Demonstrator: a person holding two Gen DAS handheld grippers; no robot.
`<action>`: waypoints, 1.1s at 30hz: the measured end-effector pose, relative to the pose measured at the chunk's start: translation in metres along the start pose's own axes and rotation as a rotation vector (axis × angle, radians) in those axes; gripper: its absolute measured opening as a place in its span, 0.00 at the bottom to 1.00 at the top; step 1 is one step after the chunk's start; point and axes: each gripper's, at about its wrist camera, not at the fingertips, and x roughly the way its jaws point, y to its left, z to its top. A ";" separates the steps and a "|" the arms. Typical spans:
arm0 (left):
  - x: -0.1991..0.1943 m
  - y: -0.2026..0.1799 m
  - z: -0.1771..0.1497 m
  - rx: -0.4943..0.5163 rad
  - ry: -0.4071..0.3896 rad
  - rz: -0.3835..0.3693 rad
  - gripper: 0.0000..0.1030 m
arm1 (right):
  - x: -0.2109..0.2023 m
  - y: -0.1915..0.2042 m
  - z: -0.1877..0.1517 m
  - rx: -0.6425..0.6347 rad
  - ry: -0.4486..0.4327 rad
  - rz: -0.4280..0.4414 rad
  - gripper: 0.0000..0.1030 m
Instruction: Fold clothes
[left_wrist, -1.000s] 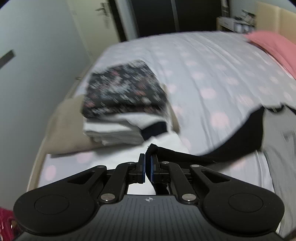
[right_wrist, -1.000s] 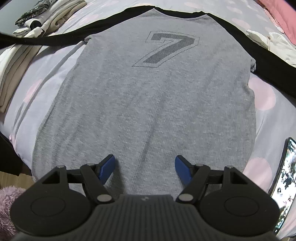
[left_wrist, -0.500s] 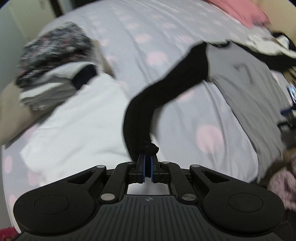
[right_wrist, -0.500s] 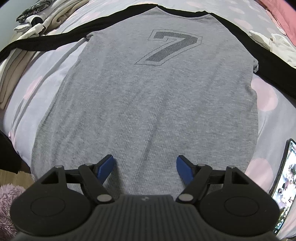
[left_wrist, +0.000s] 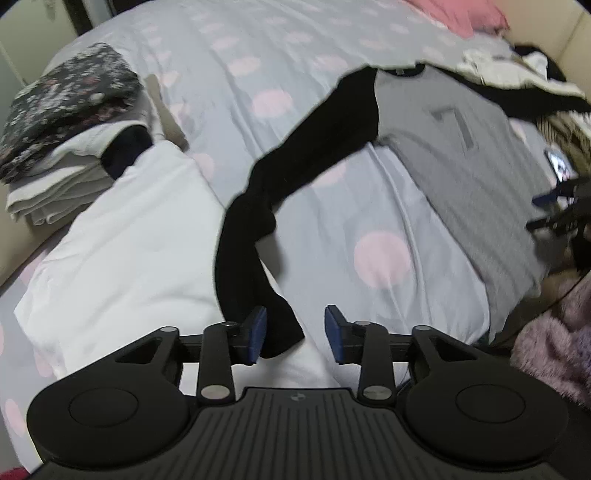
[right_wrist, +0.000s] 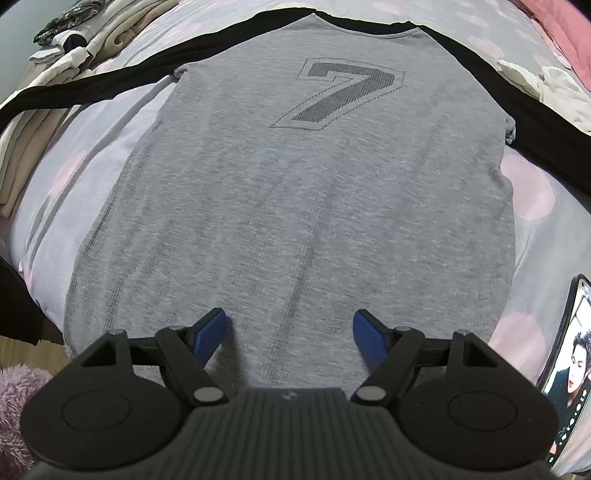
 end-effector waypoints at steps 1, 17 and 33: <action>-0.003 0.004 0.000 -0.022 -0.014 -0.005 0.35 | 0.000 0.000 0.000 0.001 0.000 0.000 0.76; 0.038 0.036 -0.006 -0.199 -0.015 0.061 0.30 | 0.003 0.003 0.002 -0.004 0.008 -0.007 0.77; 0.020 0.004 0.014 -0.057 -0.052 0.137 0.02 | 0.005 0.006 0.003 -0.011 0.011 -0.009 0.78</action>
